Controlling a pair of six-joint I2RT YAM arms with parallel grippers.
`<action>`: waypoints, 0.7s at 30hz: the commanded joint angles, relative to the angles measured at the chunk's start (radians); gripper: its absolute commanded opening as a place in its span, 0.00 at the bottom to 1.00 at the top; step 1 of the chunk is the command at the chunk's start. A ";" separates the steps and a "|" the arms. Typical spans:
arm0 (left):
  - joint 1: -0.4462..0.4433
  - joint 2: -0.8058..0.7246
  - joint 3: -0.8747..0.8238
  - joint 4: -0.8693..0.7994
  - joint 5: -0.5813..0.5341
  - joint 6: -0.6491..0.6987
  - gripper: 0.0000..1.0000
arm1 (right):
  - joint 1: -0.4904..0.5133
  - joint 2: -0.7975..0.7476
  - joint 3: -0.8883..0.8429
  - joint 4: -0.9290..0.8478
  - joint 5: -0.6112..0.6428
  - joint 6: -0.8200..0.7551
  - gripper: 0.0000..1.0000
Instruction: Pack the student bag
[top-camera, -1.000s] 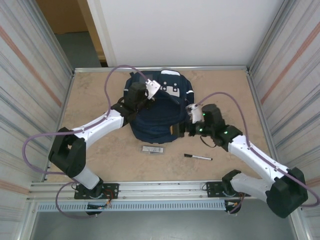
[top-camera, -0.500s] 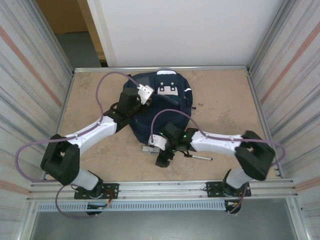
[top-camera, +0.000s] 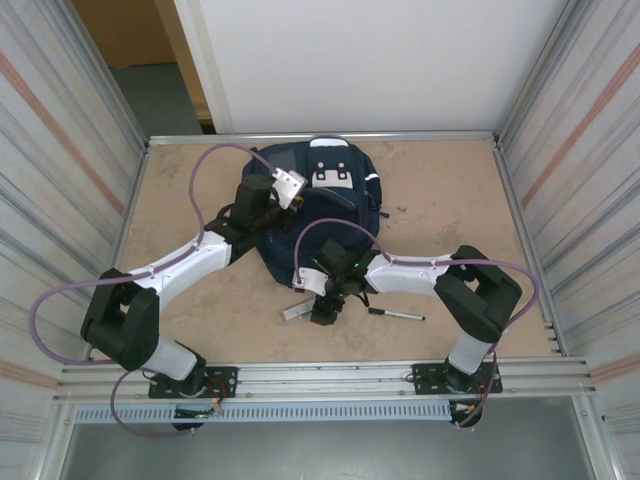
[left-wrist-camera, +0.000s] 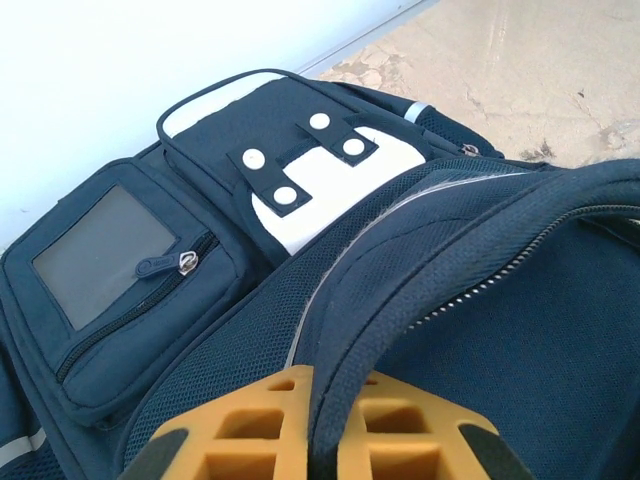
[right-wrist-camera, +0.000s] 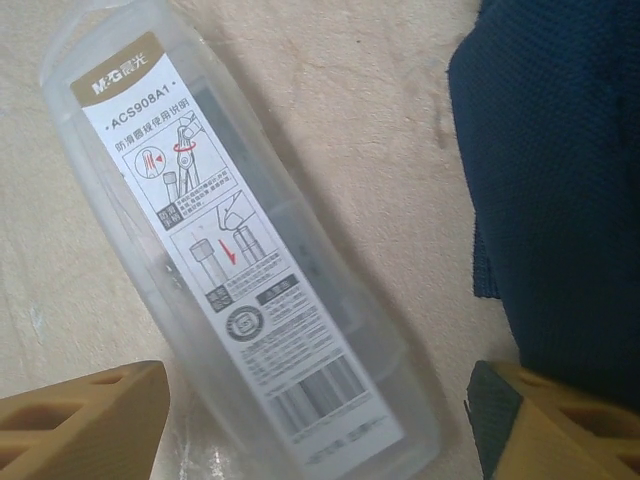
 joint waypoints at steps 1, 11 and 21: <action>0.010 -0.025 0.035 0.039 0.019 -0.035 0.00 | 0.012 0.012 -0.015 0.025 0.003 -0.060 0.75; 0.025 -0.047 -0.010 0.083 0.037 -0.063 0.00 | 0.009 0.065 0.073 -0.118 -0.035 -0.215 0.81; 0.042 -0.063 -0.022 0.089 0.042 -0.078 0.00 | 0.110 0.055 0.038 -0.132 -0.027 -0.140 0.76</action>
